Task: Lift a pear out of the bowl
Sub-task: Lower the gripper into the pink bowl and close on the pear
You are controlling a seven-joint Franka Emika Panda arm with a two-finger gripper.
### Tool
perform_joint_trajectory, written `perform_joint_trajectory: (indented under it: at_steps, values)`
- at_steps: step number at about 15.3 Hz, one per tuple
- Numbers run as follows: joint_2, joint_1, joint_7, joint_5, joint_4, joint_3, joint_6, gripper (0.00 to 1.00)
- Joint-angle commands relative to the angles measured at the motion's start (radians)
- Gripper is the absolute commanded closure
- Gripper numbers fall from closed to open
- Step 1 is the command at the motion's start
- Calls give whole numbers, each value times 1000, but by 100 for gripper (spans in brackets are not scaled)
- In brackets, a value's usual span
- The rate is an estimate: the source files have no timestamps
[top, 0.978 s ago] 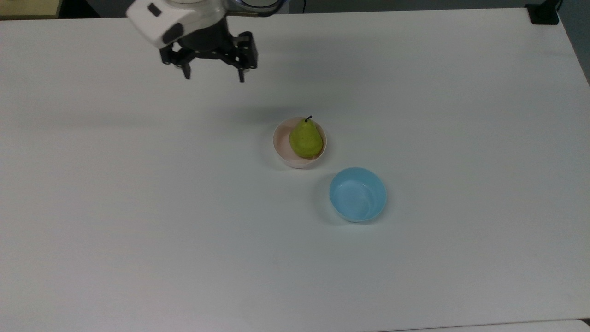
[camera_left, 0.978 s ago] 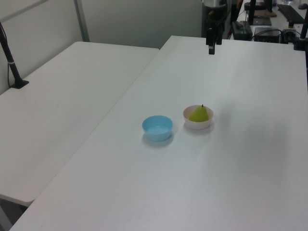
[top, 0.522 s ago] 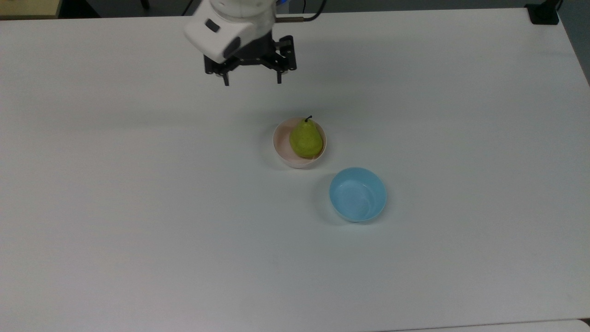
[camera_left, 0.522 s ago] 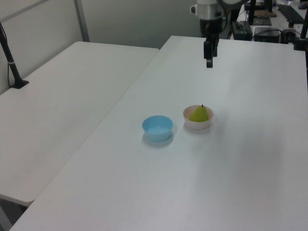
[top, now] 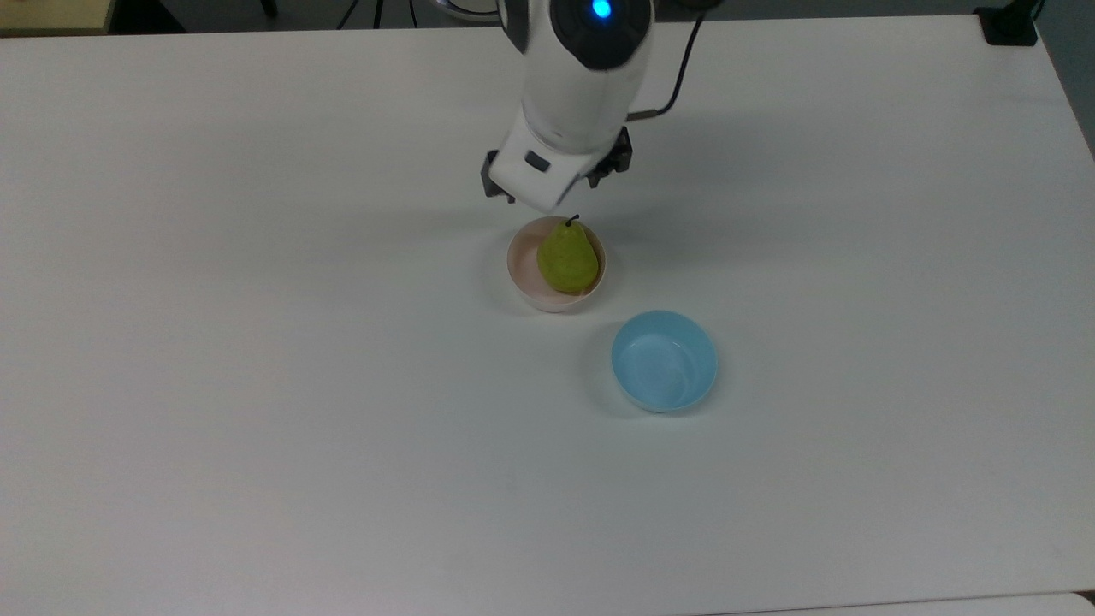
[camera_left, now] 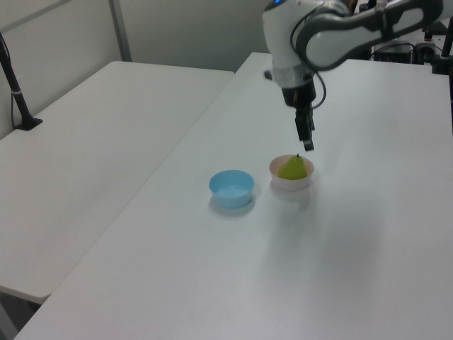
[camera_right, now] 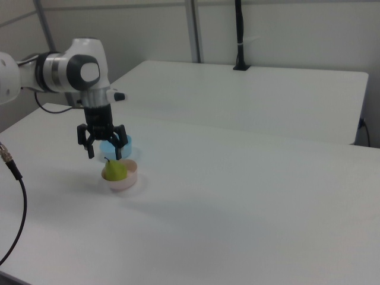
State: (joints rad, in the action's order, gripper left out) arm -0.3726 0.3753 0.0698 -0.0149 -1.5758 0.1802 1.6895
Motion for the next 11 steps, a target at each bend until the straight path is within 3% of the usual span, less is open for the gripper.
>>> perform_joint_trajectory:
  at_steps: [1,9,11]
  values:
    - [-46,25,10,-7,3,15,42,0]
    - [-138,33,-85,3,7,15,211,0]
    - [-141,33,-97,3,7,15,228,19]
